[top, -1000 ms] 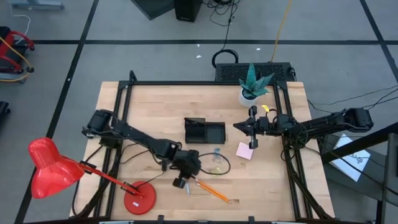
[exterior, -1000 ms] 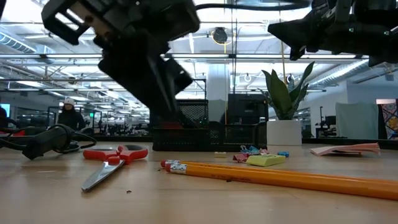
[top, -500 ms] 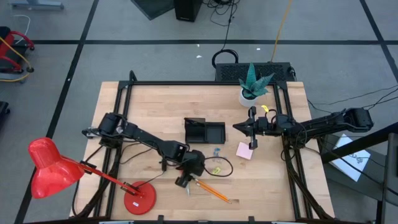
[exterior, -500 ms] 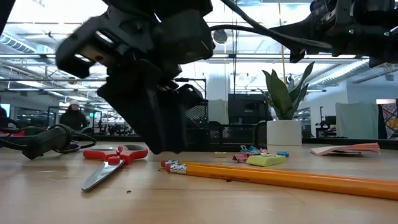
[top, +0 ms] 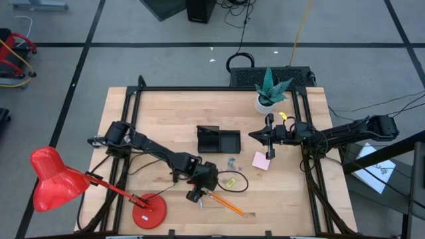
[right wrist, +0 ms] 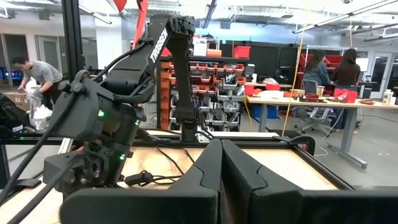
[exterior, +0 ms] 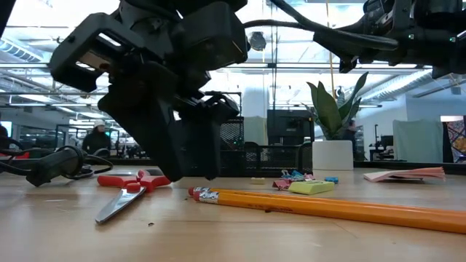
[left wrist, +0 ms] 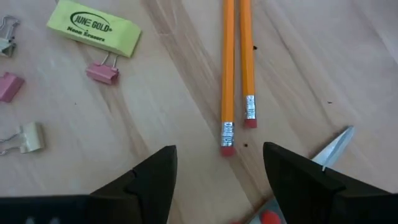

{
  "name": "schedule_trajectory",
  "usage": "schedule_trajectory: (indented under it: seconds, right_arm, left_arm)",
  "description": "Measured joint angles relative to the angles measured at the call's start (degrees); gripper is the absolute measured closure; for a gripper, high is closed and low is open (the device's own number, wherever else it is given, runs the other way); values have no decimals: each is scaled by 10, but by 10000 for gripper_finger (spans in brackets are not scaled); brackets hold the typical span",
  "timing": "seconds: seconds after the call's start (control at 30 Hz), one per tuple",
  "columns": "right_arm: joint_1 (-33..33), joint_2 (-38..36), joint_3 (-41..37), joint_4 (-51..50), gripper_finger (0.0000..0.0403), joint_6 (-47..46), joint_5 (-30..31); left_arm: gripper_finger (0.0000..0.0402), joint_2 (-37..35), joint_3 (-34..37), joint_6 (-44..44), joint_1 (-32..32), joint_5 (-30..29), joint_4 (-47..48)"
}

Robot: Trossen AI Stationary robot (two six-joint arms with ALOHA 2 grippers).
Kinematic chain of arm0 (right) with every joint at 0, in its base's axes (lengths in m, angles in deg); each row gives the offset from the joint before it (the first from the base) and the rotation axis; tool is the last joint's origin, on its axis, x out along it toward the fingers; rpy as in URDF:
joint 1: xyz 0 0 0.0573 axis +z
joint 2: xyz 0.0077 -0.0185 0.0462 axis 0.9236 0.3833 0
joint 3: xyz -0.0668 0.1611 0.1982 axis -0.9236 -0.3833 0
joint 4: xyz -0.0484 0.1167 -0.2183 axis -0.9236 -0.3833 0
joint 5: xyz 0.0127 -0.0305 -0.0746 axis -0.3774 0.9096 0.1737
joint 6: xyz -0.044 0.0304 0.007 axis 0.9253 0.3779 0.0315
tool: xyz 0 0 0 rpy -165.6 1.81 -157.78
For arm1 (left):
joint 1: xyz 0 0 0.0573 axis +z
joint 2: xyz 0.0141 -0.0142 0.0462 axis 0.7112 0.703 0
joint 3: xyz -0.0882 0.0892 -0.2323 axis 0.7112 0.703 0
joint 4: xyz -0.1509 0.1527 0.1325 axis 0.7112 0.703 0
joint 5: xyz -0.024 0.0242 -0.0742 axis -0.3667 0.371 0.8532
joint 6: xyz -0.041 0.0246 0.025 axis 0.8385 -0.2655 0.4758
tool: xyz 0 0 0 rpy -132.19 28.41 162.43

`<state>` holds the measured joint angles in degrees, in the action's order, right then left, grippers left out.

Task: Pick and place office supplies into organizer
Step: Put the orange pencil into the black desk organizer

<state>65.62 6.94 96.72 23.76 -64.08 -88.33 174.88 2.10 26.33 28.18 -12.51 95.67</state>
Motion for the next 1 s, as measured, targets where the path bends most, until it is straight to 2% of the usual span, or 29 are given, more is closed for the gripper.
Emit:
schedule_trajectory:
  seconds: [0.13, 0.47, 0.9, 1.0]
  right_arm:
    - [0, 0, 0, 0, 402, -2, 0]
    - [0, 0, 0, -1, 401, -3, 0]
    - [0, 0, 0, -4, 402, 3, 1]
    - [0, 0, 0, -4, 402, 7, 1]
  left_arm:
    - [156, 0, 0, -10, -3, -27, -18]
    - [156, 18, 0, -26, -4, -7, -33]
    - [156, 49, -1, -39, -5, -9, -63]
    - [167, 50, -1, -43, -5, -8, -64]
